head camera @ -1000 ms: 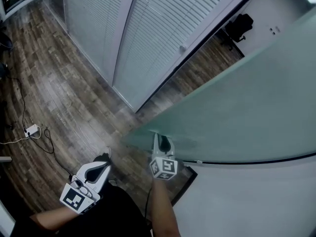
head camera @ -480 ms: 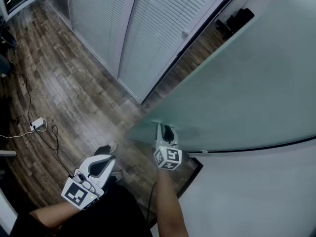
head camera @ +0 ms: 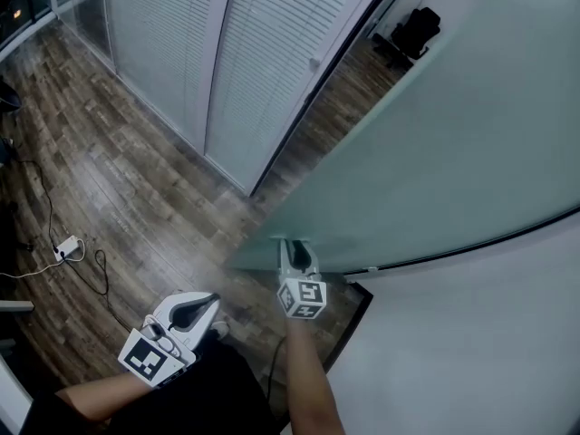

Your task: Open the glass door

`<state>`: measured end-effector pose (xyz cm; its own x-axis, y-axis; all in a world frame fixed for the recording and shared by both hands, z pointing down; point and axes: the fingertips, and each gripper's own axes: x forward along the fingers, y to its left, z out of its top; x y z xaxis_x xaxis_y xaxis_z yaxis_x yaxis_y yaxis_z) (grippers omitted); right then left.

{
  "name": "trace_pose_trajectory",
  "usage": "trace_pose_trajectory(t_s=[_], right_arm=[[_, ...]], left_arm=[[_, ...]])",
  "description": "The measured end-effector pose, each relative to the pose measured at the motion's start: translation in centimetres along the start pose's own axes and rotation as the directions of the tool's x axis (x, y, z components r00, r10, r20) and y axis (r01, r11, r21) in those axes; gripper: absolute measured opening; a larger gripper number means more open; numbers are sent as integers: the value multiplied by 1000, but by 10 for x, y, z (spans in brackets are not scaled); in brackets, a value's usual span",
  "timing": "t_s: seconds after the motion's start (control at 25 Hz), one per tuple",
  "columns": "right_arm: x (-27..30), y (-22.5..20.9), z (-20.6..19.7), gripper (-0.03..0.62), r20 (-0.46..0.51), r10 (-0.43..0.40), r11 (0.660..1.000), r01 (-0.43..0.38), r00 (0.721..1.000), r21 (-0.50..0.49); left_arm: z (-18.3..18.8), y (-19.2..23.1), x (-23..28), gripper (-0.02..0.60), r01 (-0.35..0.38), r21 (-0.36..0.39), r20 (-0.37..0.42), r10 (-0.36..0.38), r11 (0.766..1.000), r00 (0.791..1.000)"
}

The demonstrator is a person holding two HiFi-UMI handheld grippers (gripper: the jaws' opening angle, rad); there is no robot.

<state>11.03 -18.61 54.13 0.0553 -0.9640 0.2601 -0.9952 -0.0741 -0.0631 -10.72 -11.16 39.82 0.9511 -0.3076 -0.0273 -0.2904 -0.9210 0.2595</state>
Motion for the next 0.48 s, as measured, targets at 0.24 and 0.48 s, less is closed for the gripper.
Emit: trace_pose_trajectory(t_s=[0.24,0.48], right_arm=[[-23,9,-7,110,-11,-30,1000,30,1000,5],[-46,19,-20,110,2,-46,999,46,999,18]], left_arm=[[23,-1,8,0,83,10,53,-83,997,995],[13,-9,18,2,155,38,-6,-155,987,988]])
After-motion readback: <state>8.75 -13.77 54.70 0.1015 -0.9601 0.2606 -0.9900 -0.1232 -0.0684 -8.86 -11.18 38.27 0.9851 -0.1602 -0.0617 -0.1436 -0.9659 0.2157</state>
